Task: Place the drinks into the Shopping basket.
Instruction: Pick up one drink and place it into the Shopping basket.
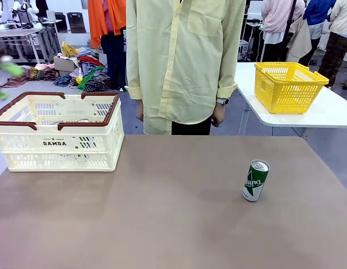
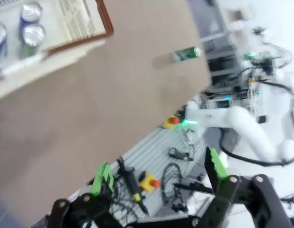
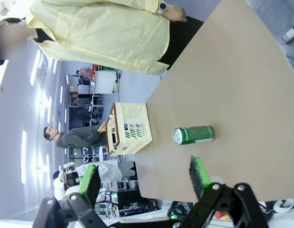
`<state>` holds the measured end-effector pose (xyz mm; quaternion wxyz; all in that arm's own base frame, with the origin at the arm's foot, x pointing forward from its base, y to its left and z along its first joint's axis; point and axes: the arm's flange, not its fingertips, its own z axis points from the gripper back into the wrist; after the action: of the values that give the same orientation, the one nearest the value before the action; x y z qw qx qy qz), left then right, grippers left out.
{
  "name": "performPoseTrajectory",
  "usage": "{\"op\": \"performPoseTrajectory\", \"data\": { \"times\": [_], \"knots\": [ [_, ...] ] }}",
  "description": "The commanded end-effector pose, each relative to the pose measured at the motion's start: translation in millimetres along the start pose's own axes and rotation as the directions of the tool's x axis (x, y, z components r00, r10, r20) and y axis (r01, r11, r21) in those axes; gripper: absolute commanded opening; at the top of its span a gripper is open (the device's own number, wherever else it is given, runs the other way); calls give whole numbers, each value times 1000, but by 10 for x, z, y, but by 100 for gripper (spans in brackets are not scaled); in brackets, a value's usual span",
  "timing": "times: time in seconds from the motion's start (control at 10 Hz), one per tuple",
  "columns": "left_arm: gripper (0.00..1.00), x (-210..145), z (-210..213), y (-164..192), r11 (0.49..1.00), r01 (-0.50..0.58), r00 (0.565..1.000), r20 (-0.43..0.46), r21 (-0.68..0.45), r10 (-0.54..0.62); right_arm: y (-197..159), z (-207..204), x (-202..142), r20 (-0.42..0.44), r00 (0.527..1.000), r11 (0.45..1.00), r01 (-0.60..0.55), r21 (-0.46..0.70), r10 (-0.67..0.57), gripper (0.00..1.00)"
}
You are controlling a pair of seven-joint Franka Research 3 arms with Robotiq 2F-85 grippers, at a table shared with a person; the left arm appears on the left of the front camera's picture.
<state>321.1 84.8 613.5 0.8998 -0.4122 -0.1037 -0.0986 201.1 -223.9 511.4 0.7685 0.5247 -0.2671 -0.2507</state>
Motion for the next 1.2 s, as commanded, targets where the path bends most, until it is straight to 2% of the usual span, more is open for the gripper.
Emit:
{"op": "performPoseTrajectory", "data": {
  "times": [0.0,0.1,0.2,0.3,0.4,1.1],
  "knots": [
    [100,-347,235,598,987,-47,997,55,-152,56,18,11,8,2,1000,1000,-16,22,16,100],
    [100,-516,304,917,967,-48,996,63,-251,66,18,11,8,2,1000,1000,-16,22,16,100],
    [100,-591,222,1146,954,-41,997,43,-296,57,18,11,8,2,1000,1000,-16,22,16,100],
    [100,-571,33,1320,961,-47,995,74,-274,69,18,11,8,2,1000,1000,-16,22,16,100],
    [100,-792,340,974,973,-54,995,65,-226,70,18,11,8,2,1000,1000,-16,22,16,100],
    [100,-792,340,974,973,-54,995,65,-226,70,18,11,8,2,1000,1000,-16,22,16,100]
  ]
}}
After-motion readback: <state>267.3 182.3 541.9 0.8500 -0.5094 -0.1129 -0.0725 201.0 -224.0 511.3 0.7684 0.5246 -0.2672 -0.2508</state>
